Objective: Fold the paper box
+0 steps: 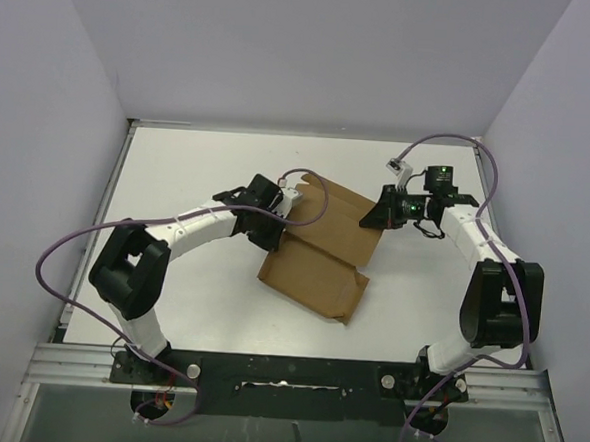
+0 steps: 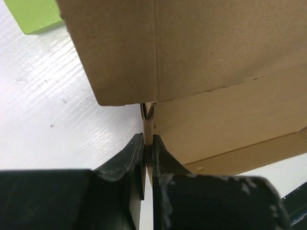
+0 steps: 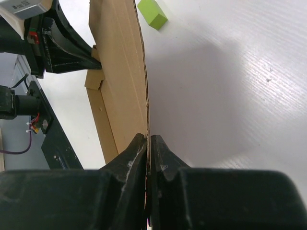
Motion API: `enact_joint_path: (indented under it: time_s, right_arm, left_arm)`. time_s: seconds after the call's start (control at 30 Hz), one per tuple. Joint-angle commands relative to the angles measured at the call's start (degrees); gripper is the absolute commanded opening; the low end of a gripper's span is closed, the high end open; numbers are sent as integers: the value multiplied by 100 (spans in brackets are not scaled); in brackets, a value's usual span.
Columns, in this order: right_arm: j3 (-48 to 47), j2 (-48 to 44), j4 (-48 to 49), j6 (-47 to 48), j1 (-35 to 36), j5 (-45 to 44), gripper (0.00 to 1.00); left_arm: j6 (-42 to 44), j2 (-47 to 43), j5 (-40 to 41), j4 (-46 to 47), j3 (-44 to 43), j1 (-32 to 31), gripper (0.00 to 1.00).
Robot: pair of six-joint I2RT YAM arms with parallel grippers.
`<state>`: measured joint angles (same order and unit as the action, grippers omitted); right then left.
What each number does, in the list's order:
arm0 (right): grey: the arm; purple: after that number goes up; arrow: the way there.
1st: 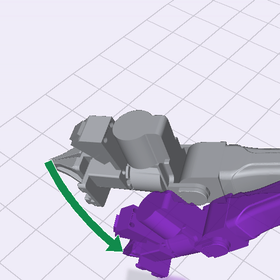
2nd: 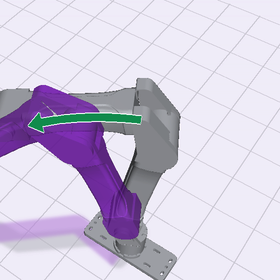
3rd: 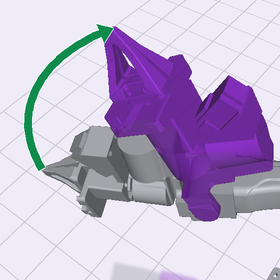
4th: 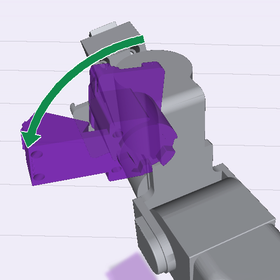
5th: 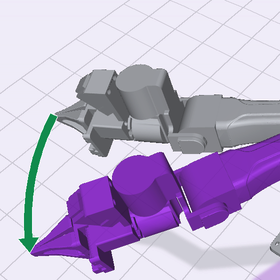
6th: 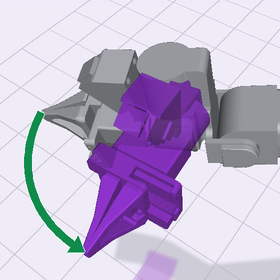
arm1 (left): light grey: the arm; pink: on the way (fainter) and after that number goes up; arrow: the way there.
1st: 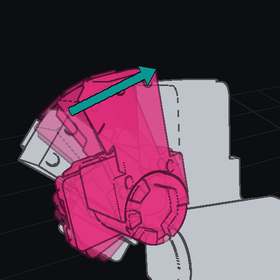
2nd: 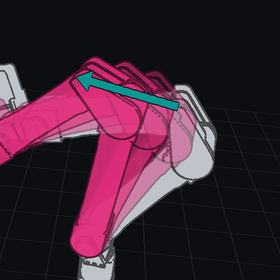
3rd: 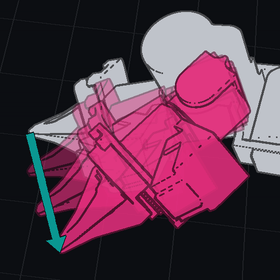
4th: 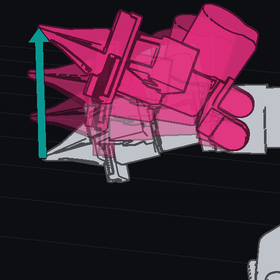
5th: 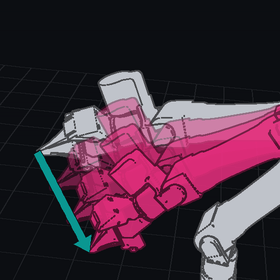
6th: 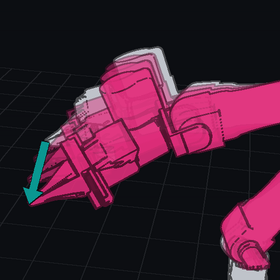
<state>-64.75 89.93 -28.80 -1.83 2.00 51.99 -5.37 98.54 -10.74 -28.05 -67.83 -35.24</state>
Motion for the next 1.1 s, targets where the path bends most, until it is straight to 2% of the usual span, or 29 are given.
enact_joint_path:
  time_s: [0.0,0.13,0.33,0.47,0.57,0.7,0.9,1.07]
  right_arm:
    - [16,98,643,-191,-15,-259,2]
    - [50,239,670,-236,8,-318,2]
    - [35,427,657,-253,97,-411,1]
    - [41,437,625,-229,105,-589,0]
    - [18,482,601,-220,131,-666,0]
    - [10,512,593,-206,168,-666,0]
    - [6,523,586,-192,184,-612,0]
    - [-2,541,577,-188,183,-577,0]
  left_arm:
    - [-26,277,266,-633,-323,-191,1]
    - [-34,338,575,-572,-287,-272,5]
    - [28,423,768,-479,-202,-304,5]
    - [124,532,1578,-617,-169,-481,0]
    - [144,635,1858,-773,-257,-599,0]
    - [151,794,1755,-884,-396,-642,0]
    - [79,881,1563,-976,-573,-642,8]
    - [113,1006,1534,-1149,-702,-642,8]
